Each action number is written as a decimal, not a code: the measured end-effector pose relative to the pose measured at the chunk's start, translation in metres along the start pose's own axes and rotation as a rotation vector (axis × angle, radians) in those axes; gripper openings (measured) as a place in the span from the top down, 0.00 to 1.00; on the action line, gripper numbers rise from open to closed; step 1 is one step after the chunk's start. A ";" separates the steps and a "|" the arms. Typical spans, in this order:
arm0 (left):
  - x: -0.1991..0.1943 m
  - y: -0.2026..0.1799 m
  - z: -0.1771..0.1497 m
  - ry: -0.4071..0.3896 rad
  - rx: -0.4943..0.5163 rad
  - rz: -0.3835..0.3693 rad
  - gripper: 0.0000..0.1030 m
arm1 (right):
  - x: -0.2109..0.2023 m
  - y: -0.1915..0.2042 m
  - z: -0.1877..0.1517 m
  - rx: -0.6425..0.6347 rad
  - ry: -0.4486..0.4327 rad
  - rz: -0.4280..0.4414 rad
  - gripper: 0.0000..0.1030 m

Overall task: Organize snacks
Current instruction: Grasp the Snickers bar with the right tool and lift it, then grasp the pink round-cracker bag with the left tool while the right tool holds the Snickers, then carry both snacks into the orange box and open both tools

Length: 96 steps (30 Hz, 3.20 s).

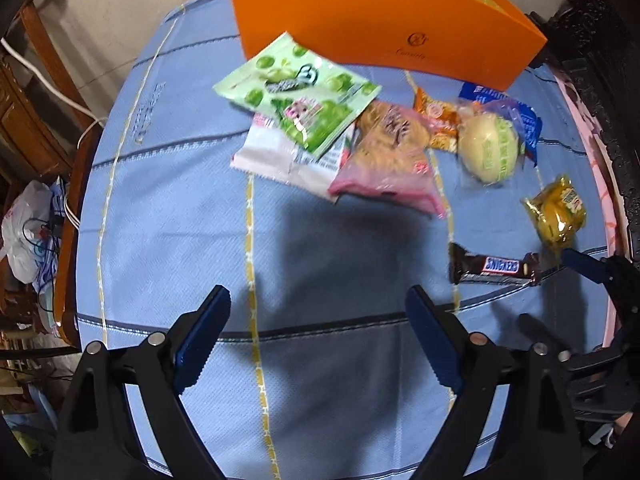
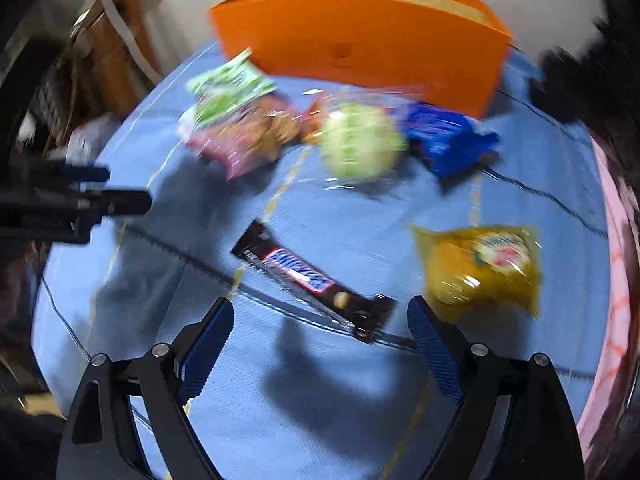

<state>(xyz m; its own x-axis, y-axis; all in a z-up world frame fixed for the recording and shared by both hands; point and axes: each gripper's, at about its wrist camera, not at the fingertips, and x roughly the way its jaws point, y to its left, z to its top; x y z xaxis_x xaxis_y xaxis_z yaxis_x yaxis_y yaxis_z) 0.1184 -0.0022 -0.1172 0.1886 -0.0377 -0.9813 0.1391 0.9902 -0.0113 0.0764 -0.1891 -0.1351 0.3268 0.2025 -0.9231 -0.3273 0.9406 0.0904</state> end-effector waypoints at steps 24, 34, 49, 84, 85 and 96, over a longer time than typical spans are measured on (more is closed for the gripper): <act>0.012 0.011 0.011 0.008 0.014 -0.012 0.15 | 0.014 -0.024 0.007 0.139 0.078 0.160 0.84; 0.014 -0.036 0.064 -0.019 0.067 -0.103 0.16 | -0.002 -0.050 -0.017 0.268 0.055 0.234 0.84; 0.077 -0.050 0.093 0.168 0.001 -0.132 0.35 | 0.002 -0.057 -0.004 0.280 0.041 0.270 0.83; 0.014 -0.009 0.022 0.069 -0.078 -0.243 0.59 | 0.009 -0.021 -0.002 0.120 0.092 0.060 0.83; 0.013 -0.009 0.022 0.067 -0.077 -0.243 0.59 | 0.003 -0.029 -0.002 0.168 0.077 0.102 0.83; -0.019 -0.007 0.026 0.010 -0.053 -0.244 0.59 | -0.046 -0.037 0.018 0.179 -0.017 0.113 0.83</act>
<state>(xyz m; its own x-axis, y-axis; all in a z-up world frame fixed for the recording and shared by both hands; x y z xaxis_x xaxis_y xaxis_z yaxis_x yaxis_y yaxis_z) 0.1387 -0.0116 -0.0936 0.1462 -0.2754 -0.9501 0.1279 0.9577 -0.2579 0.0893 -0.2288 -0.0897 0.3127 0.3128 -0.8969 -0.2007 0.9447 0.2595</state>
